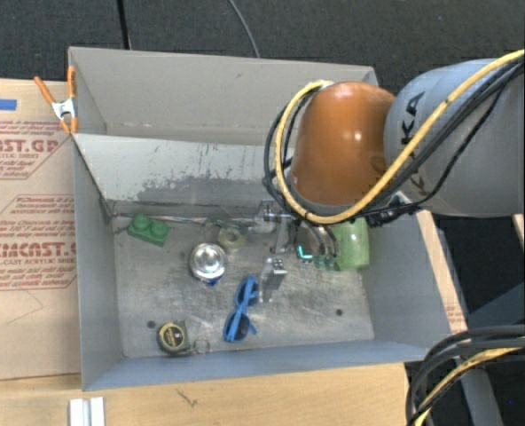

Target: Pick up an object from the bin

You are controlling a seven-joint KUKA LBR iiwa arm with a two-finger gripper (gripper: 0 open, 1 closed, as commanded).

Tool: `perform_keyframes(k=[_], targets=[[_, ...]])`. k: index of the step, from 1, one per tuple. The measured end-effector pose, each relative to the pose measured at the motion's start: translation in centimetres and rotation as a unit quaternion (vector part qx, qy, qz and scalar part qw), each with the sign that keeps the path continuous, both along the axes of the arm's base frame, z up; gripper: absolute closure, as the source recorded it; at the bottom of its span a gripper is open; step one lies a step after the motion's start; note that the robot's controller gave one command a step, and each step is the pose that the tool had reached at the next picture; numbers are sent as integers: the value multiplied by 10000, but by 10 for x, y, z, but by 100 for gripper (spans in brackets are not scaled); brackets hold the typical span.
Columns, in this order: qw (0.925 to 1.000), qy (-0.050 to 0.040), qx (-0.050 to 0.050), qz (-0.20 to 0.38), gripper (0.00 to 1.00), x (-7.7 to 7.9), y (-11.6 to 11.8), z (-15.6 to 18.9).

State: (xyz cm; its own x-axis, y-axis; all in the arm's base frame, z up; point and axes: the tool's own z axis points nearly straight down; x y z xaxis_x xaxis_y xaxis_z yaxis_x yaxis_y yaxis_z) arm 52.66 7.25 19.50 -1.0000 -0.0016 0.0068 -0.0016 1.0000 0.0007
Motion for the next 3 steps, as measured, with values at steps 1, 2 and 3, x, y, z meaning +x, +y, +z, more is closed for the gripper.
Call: perform_keyframes(k=[1, 2, 3], targets=[[9968, -15, -4, -796, 0, 1, 10, -110], [10000, -39, -1, 6, 0, 38, 34, -101], [10000, -32, 1, -2, 100, 37, 33, -101]])
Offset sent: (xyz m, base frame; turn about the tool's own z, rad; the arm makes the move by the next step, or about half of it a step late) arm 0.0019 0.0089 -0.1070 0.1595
